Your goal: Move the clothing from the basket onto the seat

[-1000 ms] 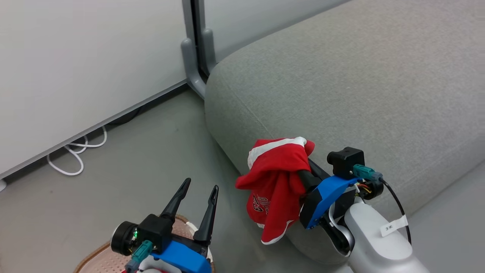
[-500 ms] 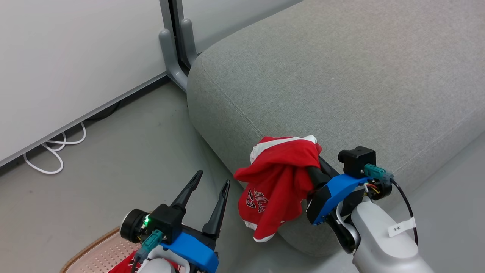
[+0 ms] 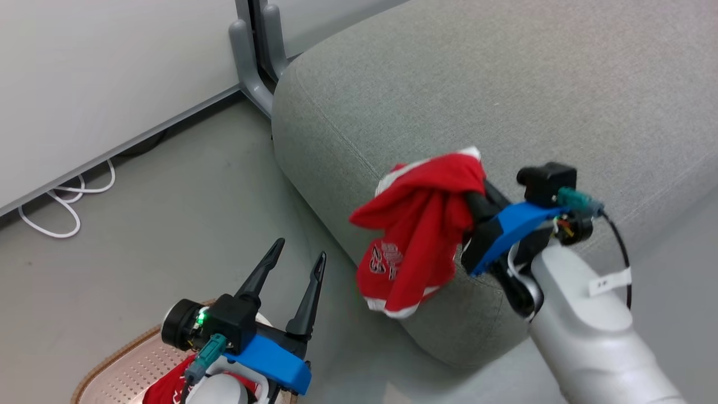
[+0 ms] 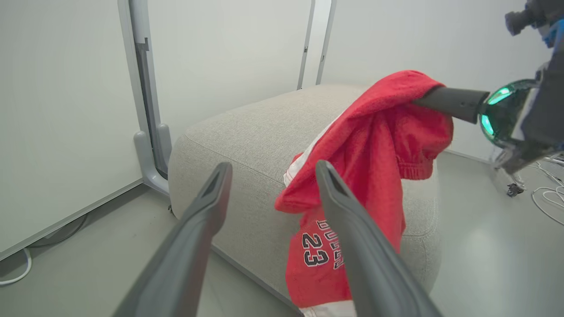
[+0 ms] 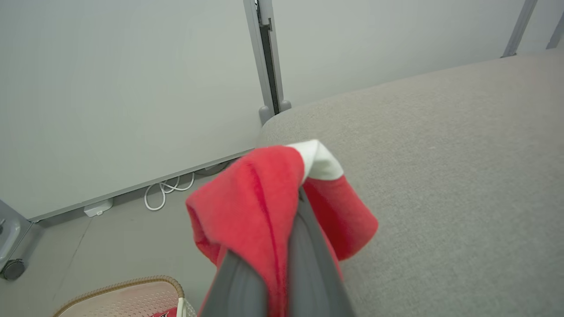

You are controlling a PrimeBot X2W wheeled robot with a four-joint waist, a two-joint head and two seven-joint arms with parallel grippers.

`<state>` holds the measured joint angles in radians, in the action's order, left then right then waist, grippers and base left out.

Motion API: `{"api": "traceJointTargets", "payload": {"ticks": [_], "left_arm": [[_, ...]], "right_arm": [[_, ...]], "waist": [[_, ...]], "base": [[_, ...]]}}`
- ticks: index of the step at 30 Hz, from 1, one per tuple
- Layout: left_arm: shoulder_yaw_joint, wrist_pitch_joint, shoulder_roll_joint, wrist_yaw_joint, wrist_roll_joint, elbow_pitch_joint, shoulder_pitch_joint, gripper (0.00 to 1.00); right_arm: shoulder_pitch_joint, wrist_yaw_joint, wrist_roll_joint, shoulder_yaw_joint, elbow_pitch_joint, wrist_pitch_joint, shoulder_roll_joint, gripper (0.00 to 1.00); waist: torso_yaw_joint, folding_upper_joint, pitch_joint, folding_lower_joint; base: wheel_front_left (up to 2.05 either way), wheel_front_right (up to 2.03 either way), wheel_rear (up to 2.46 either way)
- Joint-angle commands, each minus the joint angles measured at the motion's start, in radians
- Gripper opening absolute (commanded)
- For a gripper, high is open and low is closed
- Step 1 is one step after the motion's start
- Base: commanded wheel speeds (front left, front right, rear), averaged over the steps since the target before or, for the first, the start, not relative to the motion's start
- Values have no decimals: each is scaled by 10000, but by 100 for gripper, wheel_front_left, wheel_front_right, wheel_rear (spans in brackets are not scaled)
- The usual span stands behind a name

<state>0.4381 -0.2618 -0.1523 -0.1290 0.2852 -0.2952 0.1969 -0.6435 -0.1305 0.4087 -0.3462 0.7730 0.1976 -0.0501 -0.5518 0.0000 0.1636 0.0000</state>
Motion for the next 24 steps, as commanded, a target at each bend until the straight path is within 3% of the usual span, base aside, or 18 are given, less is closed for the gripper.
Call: {"api": "traceJointTargets", "payload": {"ticks": [1,4,7,15,24], "left_arm": [[-27,-48,-126,-17,-164,137,153,100],[66,-48,-342,-17,-327,255,337,100],[256,-49,-598,-17,-427,375,675,100],[662,-37,-1097,-17,-596,809,1665,100],[1005,233,-1541,-17,-772,1656,2562,100]], "right_arm": [[-747,-5,-150,405,150,-85,-13,0],[-1774,-5,-303,1045,344,-300,-131,0],[-2826,-3,-388,1808,498,-395,-666,0],[-4974,-3,-815,4099,706,-375,-2733,0],[-4919,-5,-1250,6136,1066,-122,-3823,0]], "waist": [[69,0,441,0],[274,0,960,0],[596,0,1565,0],[1643,0,3148,0],[2359,0,4523,0]], "base": [[0,0,0],[0,0,0],[0,0,0],[0,0,0],[0,0,0]]}}
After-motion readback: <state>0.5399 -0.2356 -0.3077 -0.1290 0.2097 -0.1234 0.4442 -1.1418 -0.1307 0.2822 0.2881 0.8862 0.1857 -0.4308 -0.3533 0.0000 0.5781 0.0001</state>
